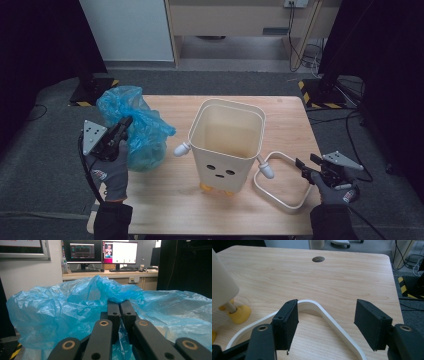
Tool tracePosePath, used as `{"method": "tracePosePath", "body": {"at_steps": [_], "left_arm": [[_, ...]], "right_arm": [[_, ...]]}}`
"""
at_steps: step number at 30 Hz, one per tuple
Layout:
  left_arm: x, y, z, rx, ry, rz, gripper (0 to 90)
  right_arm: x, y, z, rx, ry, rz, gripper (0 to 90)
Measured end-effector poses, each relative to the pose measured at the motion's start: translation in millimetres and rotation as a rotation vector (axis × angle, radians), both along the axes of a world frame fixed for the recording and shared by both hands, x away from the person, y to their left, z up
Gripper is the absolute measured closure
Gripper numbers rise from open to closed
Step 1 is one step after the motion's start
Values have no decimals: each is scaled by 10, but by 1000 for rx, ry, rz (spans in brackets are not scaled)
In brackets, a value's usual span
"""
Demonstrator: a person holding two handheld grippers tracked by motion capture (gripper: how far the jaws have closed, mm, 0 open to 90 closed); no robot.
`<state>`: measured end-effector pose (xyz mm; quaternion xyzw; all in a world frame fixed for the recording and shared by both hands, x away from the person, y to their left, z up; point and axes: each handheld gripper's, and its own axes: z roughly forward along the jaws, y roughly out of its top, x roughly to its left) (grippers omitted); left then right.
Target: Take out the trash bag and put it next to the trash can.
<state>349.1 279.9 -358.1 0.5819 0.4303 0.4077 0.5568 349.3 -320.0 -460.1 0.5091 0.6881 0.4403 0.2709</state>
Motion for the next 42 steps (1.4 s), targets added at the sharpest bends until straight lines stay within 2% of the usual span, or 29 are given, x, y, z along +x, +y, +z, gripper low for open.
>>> {"method": "tracePosePath", "body": {"at_steps": [6,11,15,19,26,30,35,42], "left_arm": [[-47,28,-122,10,18,-7,877],[-45,61,-263,31,55,-14,873],[-43,70,-373,26,74,-23,869],[-31,79,-419,43,100,-27,859],[17,110,-536,42,157,-41,838],[11,134,-560,33,169,-41,829],[-12,135,-551,5,171,-61,794],[-99,94,-446,6,142,-55,658]], "right_arm": [[-20,-6,-43,-5,24,-4,357],[-51,-40,-90,-12,48,-18,354],[-72,-61,-118,-17,61,-27,353],[-79,-68,-152,-20,77,-34,353],[-63,-14,-203,-60,100,-34,354],[-69,2,-205,-70,96,-26,354],[-69,8,-232,-73,112,-25,353],[-77,15,-233,-70,111,-22,349]]}}
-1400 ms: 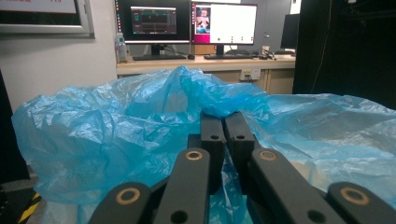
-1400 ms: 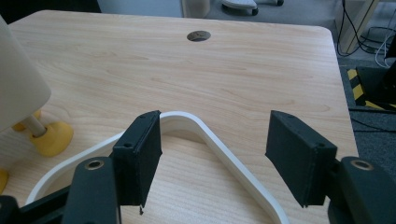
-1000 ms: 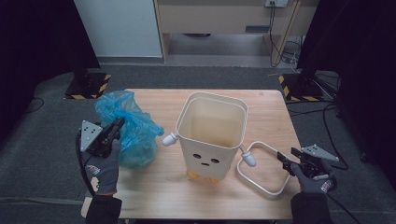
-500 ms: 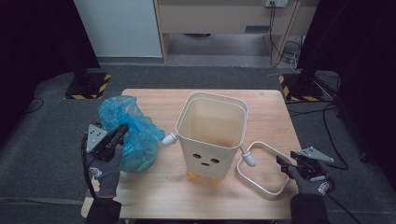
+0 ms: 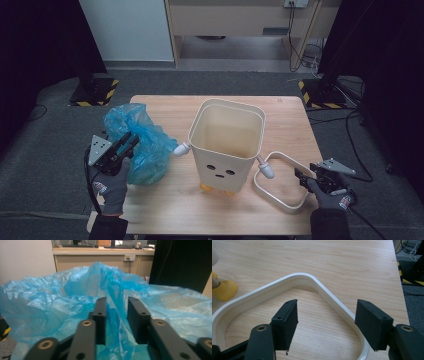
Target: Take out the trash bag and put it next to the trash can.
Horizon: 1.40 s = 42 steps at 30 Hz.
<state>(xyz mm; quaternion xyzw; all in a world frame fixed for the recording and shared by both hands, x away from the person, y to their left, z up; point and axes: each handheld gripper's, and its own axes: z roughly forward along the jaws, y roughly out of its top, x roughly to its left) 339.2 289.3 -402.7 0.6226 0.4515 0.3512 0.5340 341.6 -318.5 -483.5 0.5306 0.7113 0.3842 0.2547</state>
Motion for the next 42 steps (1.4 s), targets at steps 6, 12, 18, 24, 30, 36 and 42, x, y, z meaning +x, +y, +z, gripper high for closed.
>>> {"method": "tracePosePath", "body": {"at_steps": [6,12,18,24,30,36,42], "left_arm": [[-80,-29,99,0,-18,-5,615],[-152,-83,202,11,-43,-17,595],[-255,-130,347,2,-77,-26,582],[-346,-213,428,7,-79,-51,570],[-371,-307,385,39,-49,-78,565],[-411,-379,329,55,-23,-95,563],[-429,-501,163,82,41,-129,555]], "right_arm": [[3,-22,-19,8,6,-9,345],[-2,-47,-20,21,6,-17,345],[0,-49,-23,17,7,-15,345],[0,-50,-24,14,6,-14,345],[-6,-59,-22,14,8,-17,344],[-11,-69,-22,14,8,-18,342],[-20,-79,-21,24,9,-23,339]]}}
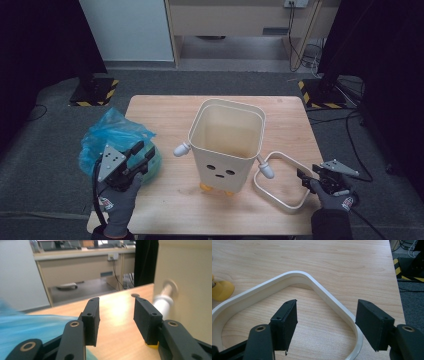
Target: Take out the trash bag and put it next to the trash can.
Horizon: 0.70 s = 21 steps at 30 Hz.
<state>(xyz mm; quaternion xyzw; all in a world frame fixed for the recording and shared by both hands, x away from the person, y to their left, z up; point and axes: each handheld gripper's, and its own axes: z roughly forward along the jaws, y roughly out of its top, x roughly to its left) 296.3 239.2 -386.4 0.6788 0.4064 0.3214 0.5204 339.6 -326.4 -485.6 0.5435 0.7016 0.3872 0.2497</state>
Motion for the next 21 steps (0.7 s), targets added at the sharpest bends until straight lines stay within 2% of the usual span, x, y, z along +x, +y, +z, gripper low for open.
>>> {"method": "tracePosePath", "body": {"at_steps": [11,14,17,19,21], "left_arm": [[-69,-224,-566,123,170,-73,546],[-74,-242,-669,144,210,-88,537],[-78,-241,-709,159,226,-93,525],[-73,-221,-799,178,264,-109,519],[-66,-205,-843,180,285,-114,518]], "right_arm": [[6,-18,-3,-2,1,-3,335],[14,-29,-17,-2,8,-8,335],[19,-38,-26,-7,6,-7,335],[20,-43,-31,-6,10,-7,335],[25,-46,-41,-16,12,-3,337]]}}
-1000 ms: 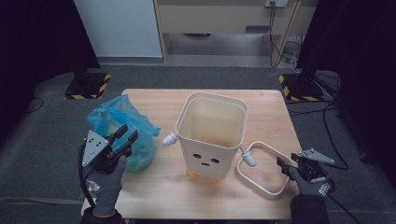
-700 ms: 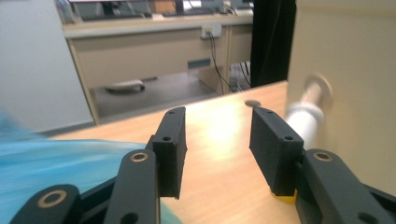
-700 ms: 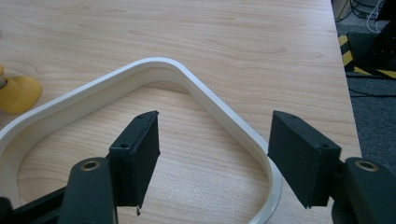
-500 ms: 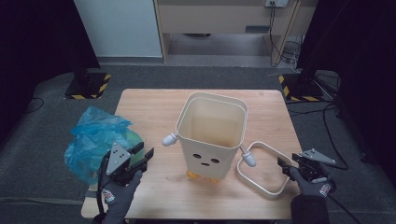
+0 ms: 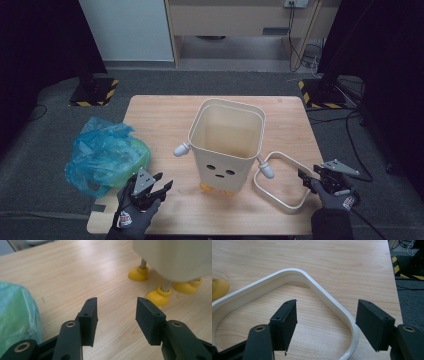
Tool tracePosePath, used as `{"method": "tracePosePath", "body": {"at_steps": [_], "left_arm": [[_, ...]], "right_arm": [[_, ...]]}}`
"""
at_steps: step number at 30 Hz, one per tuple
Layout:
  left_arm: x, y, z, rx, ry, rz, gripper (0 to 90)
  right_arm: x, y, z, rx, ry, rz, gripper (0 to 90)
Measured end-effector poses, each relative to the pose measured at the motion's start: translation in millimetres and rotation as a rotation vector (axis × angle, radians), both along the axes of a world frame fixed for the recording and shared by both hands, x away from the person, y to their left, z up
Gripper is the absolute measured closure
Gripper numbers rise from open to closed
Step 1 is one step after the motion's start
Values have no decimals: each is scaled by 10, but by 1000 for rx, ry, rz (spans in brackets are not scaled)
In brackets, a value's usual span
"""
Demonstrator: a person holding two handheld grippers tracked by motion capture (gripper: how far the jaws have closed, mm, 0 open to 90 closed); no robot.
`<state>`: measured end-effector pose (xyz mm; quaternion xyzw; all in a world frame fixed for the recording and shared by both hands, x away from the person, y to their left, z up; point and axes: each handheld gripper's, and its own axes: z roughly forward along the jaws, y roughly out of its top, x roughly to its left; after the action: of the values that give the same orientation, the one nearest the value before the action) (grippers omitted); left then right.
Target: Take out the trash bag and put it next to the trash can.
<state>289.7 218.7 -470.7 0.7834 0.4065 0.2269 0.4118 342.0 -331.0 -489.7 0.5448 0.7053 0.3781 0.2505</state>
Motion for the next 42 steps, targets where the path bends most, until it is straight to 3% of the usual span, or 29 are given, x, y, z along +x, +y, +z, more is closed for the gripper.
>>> {"method": "tracePosePath", "body": {"at_steps": [2,6,7,8,10,14,19,26,31,37,42], "left_arm": [[6,8,-25,-1,12,-1,511],[58,27,-177,17,81,2,468],[96,31,-272,38,131,-2,460],[96,31,-272,38,131,-2,458],[157,30,-408,33,207,-8,440],[193,-3,-488,68,246,-29,404],[224,-65,-520,76,238,-42,345],[263,-82,-556,82,218,-42,241],[289,-107,-585,110,200,-52,157],[311,-127,-612,102,191,-55,90],[323,-139,-634,101,183,-57,43]], "right_arm": [[1,2,-3,-2,3,-2,338],[21,-10,-23,-13,11,-2,343],[34,-25,-39,-17,14,-2,347],[34,-25,-39,-17,14,-2,347],[51,-47,-62,-19,29,-11,355],[80,-81,-82,-23,41,-18,373],[146,-141,-138,-31,86,-26,430],[231,-171,-183,-38,111,-7,517],[282,-147,-209,-57,141,12,567],[328,-134,-243,-94,168,38,629],[333,-138,-241,-91,175,29,667]]}}
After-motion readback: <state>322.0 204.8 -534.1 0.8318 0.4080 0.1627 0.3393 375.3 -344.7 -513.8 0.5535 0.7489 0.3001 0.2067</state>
